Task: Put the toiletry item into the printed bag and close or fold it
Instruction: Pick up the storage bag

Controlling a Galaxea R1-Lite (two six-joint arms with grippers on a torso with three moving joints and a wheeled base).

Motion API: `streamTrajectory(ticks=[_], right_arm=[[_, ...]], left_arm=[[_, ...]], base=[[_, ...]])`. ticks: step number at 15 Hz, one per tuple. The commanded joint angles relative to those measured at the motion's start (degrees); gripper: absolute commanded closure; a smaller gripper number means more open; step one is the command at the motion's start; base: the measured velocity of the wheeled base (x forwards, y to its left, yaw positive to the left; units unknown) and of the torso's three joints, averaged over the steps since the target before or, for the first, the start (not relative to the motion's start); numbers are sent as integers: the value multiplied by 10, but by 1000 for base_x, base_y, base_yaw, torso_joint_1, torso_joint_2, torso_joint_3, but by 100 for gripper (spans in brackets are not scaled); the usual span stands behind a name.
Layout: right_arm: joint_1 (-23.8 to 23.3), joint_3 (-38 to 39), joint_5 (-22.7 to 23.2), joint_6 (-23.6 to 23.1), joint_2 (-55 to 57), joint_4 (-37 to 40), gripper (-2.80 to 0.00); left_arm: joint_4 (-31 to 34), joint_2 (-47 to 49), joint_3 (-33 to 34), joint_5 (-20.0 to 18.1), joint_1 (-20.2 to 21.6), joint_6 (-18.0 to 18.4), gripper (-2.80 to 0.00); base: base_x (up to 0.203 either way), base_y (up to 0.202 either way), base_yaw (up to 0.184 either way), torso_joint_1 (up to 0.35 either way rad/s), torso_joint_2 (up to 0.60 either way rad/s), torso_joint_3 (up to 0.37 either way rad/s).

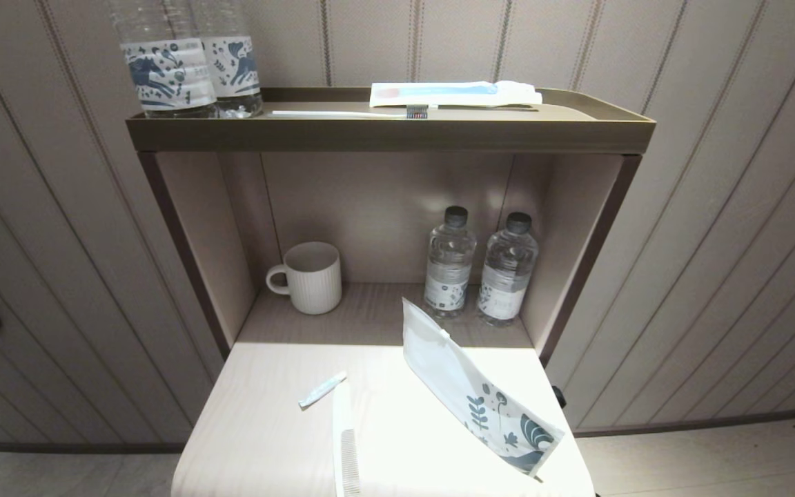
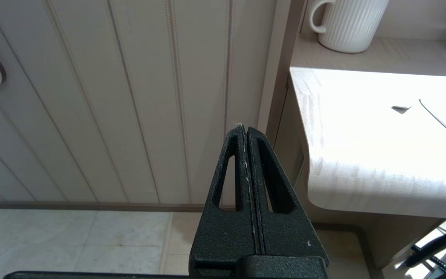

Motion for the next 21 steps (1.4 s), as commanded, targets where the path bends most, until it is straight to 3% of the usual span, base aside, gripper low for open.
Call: streamTrajectory(ticks=[1, 7, 10, 16, 19, 21], right_arm=[[0, 0, 0, 0, 1, 0, 0], [0, 0, 1, -7, 1, -2, 0], [1, -22, 2, -10, 14, 40, 0], [2, -262, 44, -17, 180, 97, 0], [2, -345, 57, -18, 292, 104, 0], [2, -399, 62, -18, 378, 157, 0]], left_arm=[[0, 0, 0, 0, 0, 0, 0], [0, 0, 0, 0, -1, 0, 0], [0, 0, 0, -1, 0, 2, 0], [0, 0, 0, -1, 0, 2, 0], [1, 0, 0, -1, 0, 4, 0], [2, 0, 0, -1, -1, 5, 0]], base=[[0, 0, 0, 0, 0, 0], [0, 0, 0, 0, 0, 0], [0, 0, 0, 0, 0, 0], [0, 0, 0, 0, 0, 0], [0, 0, 0, 0, 0, 0], [0, 0, 0, 0, 0, 0]])
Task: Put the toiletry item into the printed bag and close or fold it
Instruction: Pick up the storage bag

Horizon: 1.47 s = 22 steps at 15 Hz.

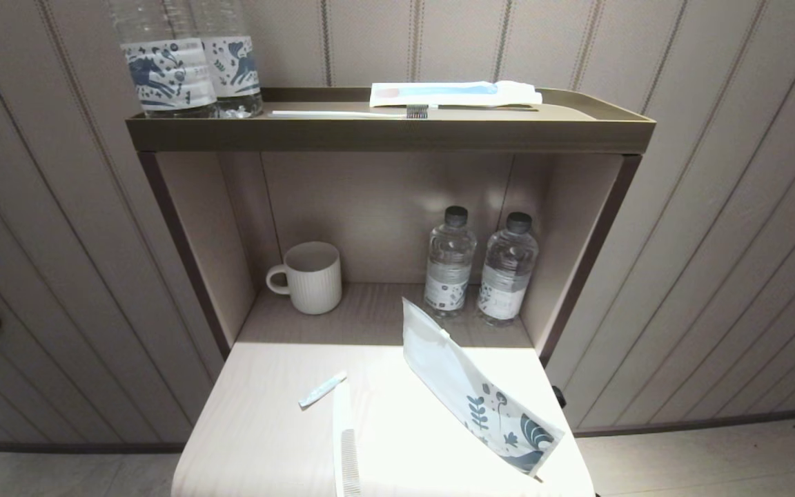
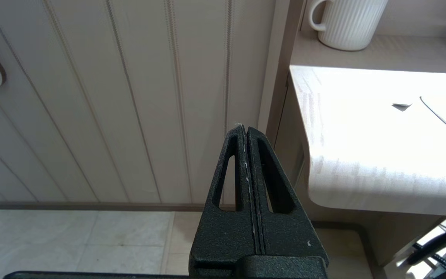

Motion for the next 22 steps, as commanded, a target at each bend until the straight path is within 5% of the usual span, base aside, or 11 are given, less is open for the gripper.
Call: streamTrajectory(ticks=[1, 5, 7, 11, 12, 17, 22], right_arm=[[4, -59, 7, -1, 113, 72, 0], [119, -191, 140, 2, 187, 339, 0], [160, -207, 180, 4, 218, 379, 0], [170, -219, 187, 4, 253, 382, 0], [171, -218, 186, 0, 258, 380, -280], [175, -205, 181, -4, 290, 346, -280], [239, -147, 159, -6, 360, 247, -280]], left_arm=[[0, 0, 0, 0, 1, 0, 0], [3, 0, -2, 1, 0, 0, 0], [4, 0, -2, 1, 0, 1, 0], [4, 0, -2, 1, 0, 1, 0], [4, 0, -2, 1, 0, 1, 0], [3, 0, -2, 1, 1, 1, 0], [9, 0, -4, 2, 1, 2, 0]], base=[[0, 0, 0, 0, 0, 0], [0, 0, 0, 0, 0, 0], [0, 0, 0, 0, 0, 0], [0, 0, 0, 0, 0, 0], [0, 0, 0, 0, 0, 0], [0, 0, 0, 0, 0, 0], [0, 0, 0, 0, 0, 0]])
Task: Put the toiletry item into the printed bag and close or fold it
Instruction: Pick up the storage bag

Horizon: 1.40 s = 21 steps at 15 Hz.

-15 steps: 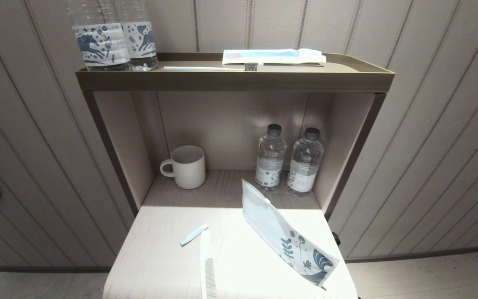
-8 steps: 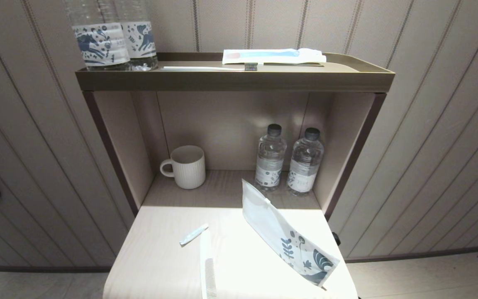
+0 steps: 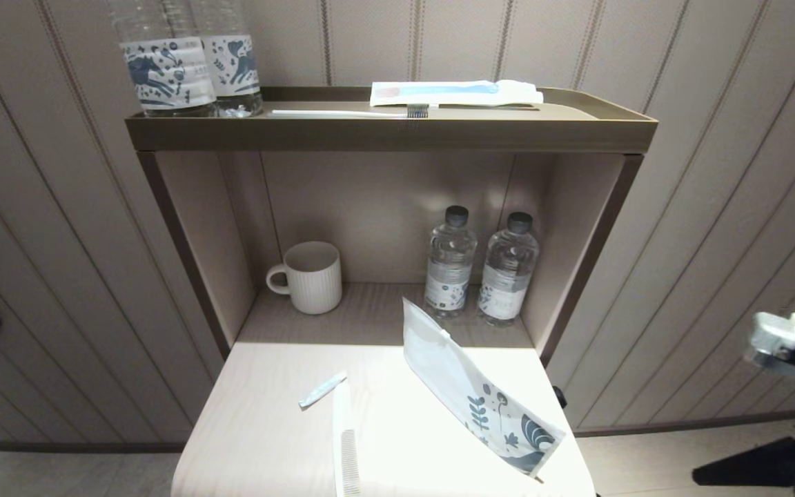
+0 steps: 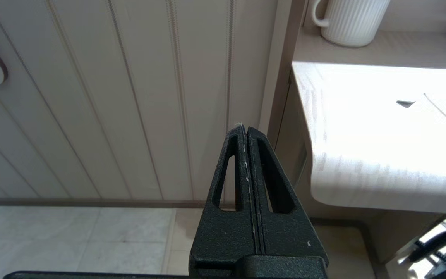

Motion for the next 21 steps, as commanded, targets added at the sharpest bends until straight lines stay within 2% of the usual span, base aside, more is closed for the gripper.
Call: streamTrajectory(ticks=[1, 5, 8, 10, 11, 13, 15, 19, 21], right_arm=[[24, 22, -14, 4, 21, -30, -280], [29, 33, -30, 11, 58, -76, -280], [44, 42, -45, 12, 111, -138, -280], [92, 59, -113, 13, 140, -185, -280], [114, 73, -159, 16, 151, -223, -280], [143, 104, -221, 23, 162, -306, -280], [162, 122, -233, 24, 165, -350, -280], [163, 121, -231, 25, 191, -356, -280], [162, 122, -232, 25, 208, -383, -280]], left_arm=[[5, 4, -2, 1, 0, 3, 0], [7, 25, -5, -3, 0, 27, 0], [13, 1, -4, -3, 0, 26, 0], [14, 0, -5, -4, 0, 26, 0], [14, 0, -5, -4, -1, 26, 0], [13, 0, -5, -4, -1, 25, 0], [12, 0, -5, -4, -1, 24, 0], [12, 0, -5, -4, -1, 24, 0], [12, 0, -5, -4, -1, 22, 0]], base=[[0, 0, 0, 0, 0, 0], [0, 0, 0, 0, 0, 0], [0, 0, 0, 0, 0, 0], [0, 0, 0, 0, 0, 0], [0, 0, 0, 0, 0, 0], [0, 0, 0, 0, 0, 0], [0, 0, 0, 0, 0, 0], [0, 0, 0, 0, 0, 0], [0, 0, 0, 0, 0, 0]])
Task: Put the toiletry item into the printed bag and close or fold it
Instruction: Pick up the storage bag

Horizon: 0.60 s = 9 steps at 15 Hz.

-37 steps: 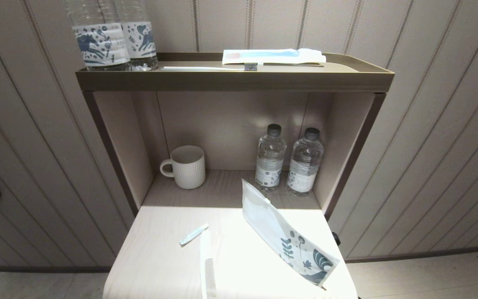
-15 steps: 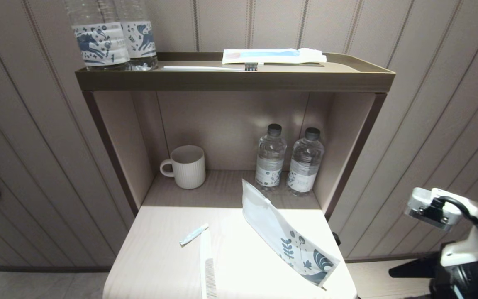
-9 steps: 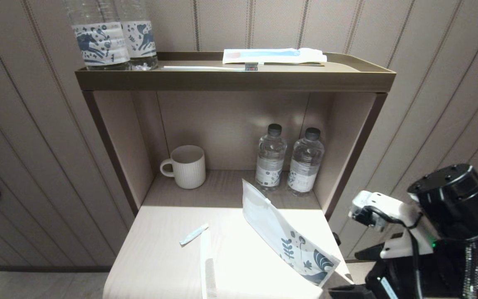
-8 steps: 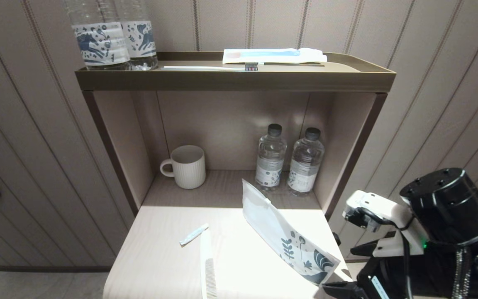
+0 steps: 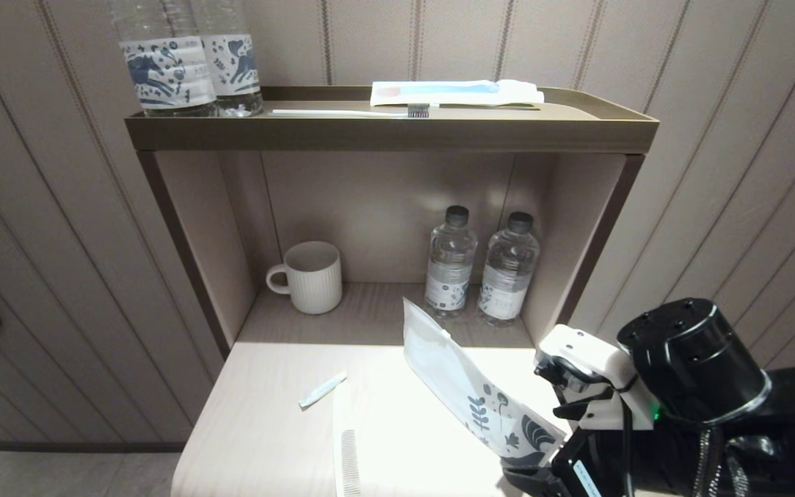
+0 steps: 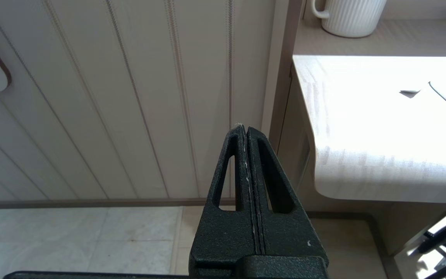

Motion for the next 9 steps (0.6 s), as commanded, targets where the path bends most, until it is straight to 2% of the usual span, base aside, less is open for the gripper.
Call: streamTrajectory(ticks=[1, 9], right_arm=[[1, 2, -1, 0, 22, -22, -280], [-1, 1, 1, 11, 39, -47, -280]], left_arm=[[0, -1, 0, 0, 0, -1, 0], [-1, -1, 0, 0, 0, -2, 0]], base=[[0, 0, 0, 0, 0, 0], [0, 0, 0, 0, 0, 0]])
